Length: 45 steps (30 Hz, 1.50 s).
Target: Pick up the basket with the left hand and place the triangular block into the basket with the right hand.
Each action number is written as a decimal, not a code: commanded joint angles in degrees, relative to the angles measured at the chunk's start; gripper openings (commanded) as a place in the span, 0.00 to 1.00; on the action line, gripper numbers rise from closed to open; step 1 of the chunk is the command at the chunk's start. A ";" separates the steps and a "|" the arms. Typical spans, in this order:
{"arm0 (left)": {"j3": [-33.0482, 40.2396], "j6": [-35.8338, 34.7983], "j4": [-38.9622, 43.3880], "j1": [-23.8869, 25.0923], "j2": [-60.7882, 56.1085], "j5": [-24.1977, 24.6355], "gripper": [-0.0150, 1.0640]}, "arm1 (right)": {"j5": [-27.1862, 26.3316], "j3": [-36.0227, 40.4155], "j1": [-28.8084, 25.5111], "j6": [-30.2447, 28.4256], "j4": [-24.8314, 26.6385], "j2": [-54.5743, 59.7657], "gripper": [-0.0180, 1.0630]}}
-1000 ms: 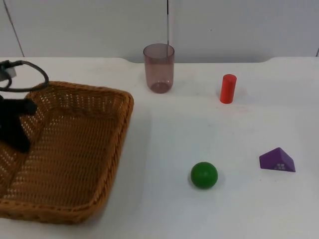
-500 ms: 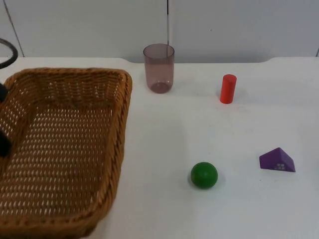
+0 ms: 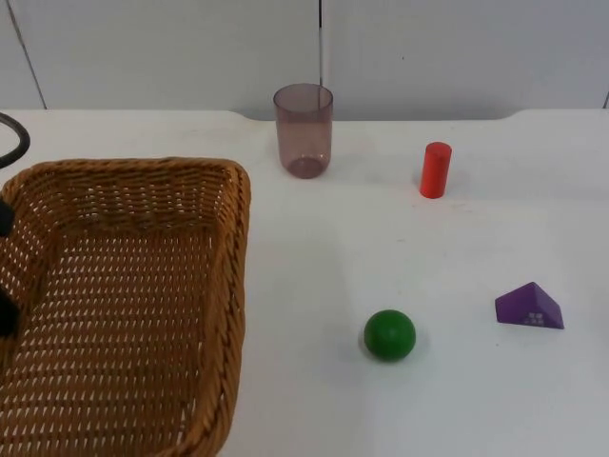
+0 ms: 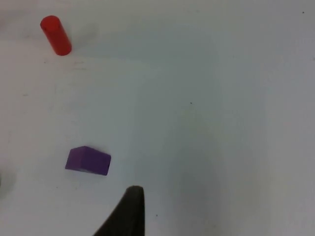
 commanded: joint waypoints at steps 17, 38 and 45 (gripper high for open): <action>0.20 0.16 -2.22 0.13 -0.61 0.16 0.01 | 5.94 -15.72 15.55 -25.02 7.61 27.50 0.99; 0.20 0.16 -2.32 0.13 -0.61 -1.23 0.01 | 4.07 -32.91 22.34 -45.25 2.35 63.97 0.91; 0.20 0.16 -2.32 0.13 -0.61 -2.16 0.01 | 3.38 -32.91 22.34 -48.57 2.38 70.26 0.87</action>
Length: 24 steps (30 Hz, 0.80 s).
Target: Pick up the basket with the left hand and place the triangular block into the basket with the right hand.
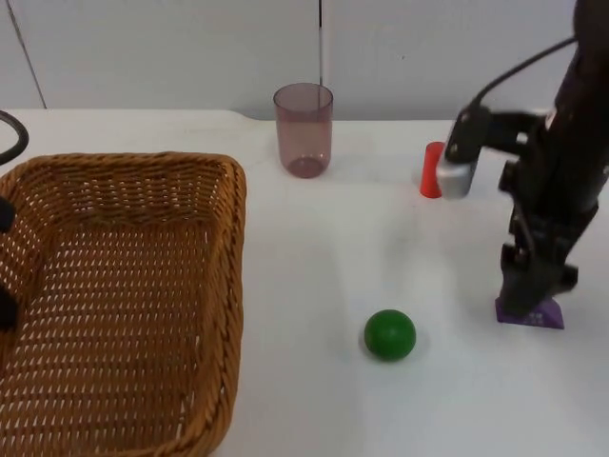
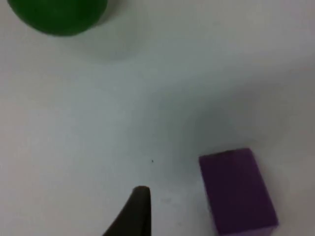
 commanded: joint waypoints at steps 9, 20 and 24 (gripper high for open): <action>0.20 0.05 -1.89 0.13 -0.61 -0.39 0.01 | 0.69 -0.48 0.27 2.27 -5.69 4.36 0.66; 0.20 0.15 -2.57 0.13 -0.61 -0.87 0.01 | 8.08 -2.78 0.62 5.39 -10.39 -0.48 0.02; 0.20 0.15 -2.57 0.13 -0.61 -0.87 0.01 | 16.04 -6.81 0.89 11.54 -10.21 -4.84 0.02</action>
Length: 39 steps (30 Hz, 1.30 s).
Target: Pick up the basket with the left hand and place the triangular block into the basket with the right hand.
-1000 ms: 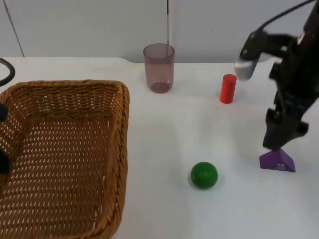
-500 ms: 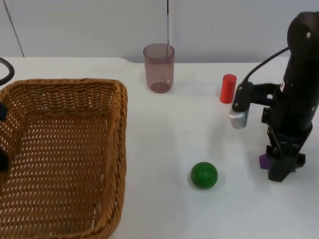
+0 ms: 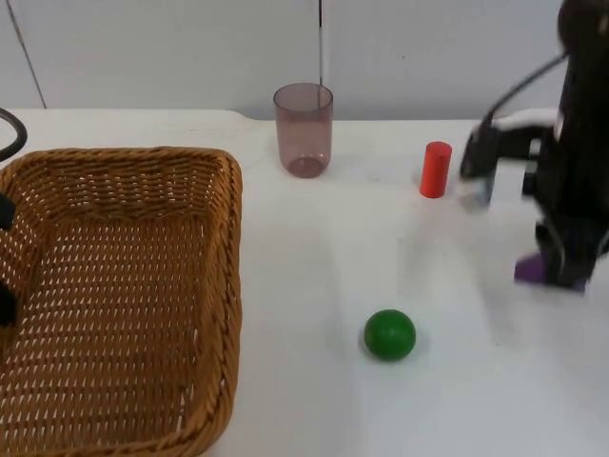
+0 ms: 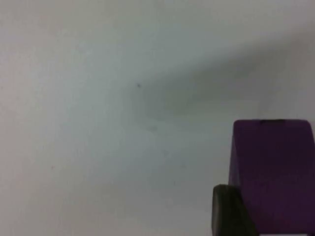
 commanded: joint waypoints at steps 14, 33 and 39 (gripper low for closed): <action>0.20 0.12 -2.25 0.13 -0.61 0.48 0.01 | 13.36 -7.60 1.71 26.01 6.46 -11.70 0.02; 0.20 0.48 -2.80 0.13 -0.61 0.40 0.01 | -18.18 -15.06 28.05 26.82 11.19 -5.85 0.02; 0.20 0.59 -2.91 0.13 -0.61 1.55 0.01 | -24.90 -15.18 29.18 26.82 16.86 0.51 0.27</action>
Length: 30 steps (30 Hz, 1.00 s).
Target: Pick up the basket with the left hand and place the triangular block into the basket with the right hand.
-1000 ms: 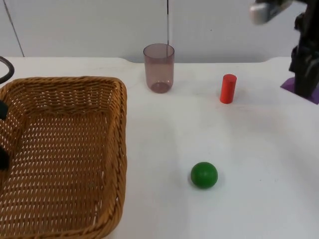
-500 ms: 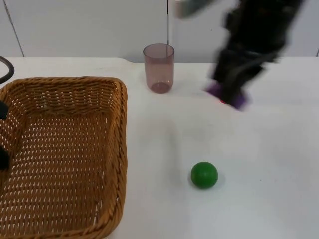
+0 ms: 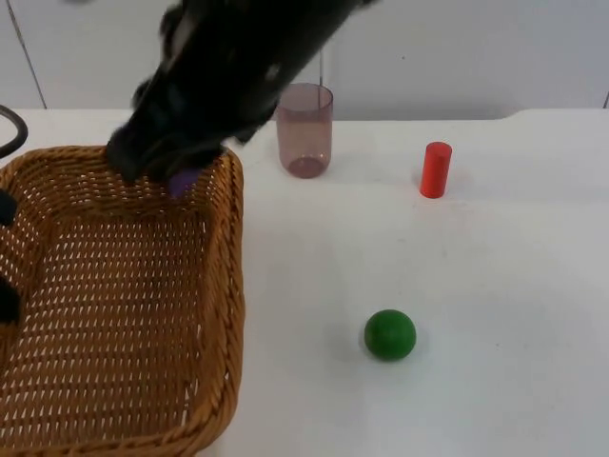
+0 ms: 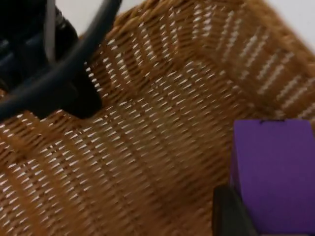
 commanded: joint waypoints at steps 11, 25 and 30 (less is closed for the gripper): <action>0.15 0.66 -1.97 0.13 -0.61 1.71 0.01 | -2.71 -0.34 -0.01 0.52 -1.54 -0.37 0.73; 0.15 2.99 -5.16 0.13 -0.61 1.47 0.01 | 7.18 11.88 -10.35 3.79 -3.36 -34.26 0.73; 0.15 3.27 -5.57 0.13 -0.61 1.44 0.01 | 5.63 24.44 -12.69 3.94 -3.46 -46.03 0.73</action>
